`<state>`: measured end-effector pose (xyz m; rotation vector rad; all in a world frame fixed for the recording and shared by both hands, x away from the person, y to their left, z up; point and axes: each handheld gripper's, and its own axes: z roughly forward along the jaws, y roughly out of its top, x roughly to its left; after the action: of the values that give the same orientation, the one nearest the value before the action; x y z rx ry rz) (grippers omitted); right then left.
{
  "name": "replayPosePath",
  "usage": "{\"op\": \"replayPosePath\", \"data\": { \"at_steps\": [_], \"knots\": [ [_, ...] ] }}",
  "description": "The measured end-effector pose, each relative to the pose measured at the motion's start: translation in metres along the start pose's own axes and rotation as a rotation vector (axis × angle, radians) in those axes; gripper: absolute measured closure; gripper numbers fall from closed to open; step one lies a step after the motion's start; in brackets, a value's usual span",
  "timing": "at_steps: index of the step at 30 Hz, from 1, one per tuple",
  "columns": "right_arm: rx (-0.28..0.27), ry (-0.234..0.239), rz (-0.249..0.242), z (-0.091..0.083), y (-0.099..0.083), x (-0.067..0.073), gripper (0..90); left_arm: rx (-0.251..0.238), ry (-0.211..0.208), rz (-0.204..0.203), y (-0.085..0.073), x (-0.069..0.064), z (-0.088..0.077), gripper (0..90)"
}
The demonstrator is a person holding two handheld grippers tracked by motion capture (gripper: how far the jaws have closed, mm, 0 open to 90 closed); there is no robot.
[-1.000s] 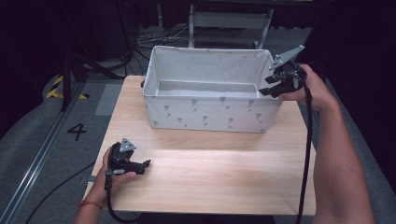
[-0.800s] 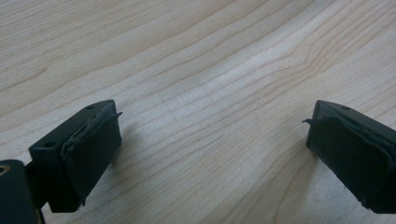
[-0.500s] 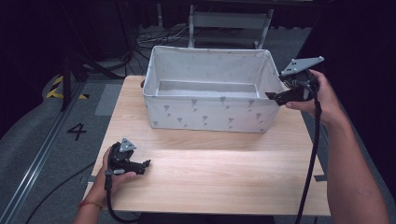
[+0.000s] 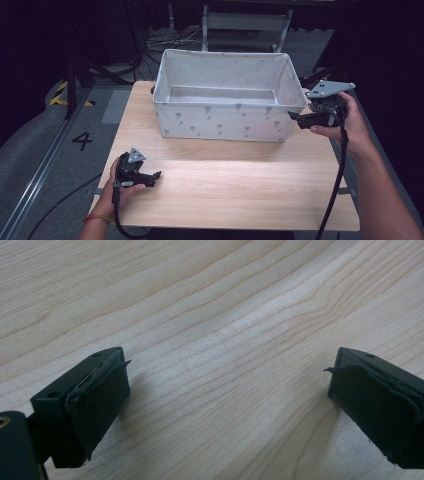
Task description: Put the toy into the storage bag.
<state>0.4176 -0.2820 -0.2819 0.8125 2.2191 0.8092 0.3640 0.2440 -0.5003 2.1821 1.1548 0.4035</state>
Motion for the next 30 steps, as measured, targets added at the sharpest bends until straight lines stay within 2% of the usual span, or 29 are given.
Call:
{"op": "replayPosePath", "data": {
  "at_steps": [5, 7, 18, 30],
  "knots": [
    [-0.007, -0.020, 0.002, -0.005, -0.014, 0.010, 21.5, 0.001, 0.000, -0.002, 0.000, 0.000, 0.000, 3.5],
    [-0.013, -0.011, 0.004, -0.007, -0.020, 0.013, 20.9, 0.001, 0.000, -0.001, 0.000, 0.000, 0.000, 3.4],
    [-0.009, -0.030, -0.003, -0.015, -0.050, 0.027, 20.6, 0.001, 0.000, -0.001, 0.000, 0.000, 0.000, 3.4],
    [0.026, -0.032, -0.040, -0.004, -0.081, 0.045, 19.5, 0.001, 0.001, -0.003, 0.000, 0.000, 0.000, 3.4]
  ]
}}
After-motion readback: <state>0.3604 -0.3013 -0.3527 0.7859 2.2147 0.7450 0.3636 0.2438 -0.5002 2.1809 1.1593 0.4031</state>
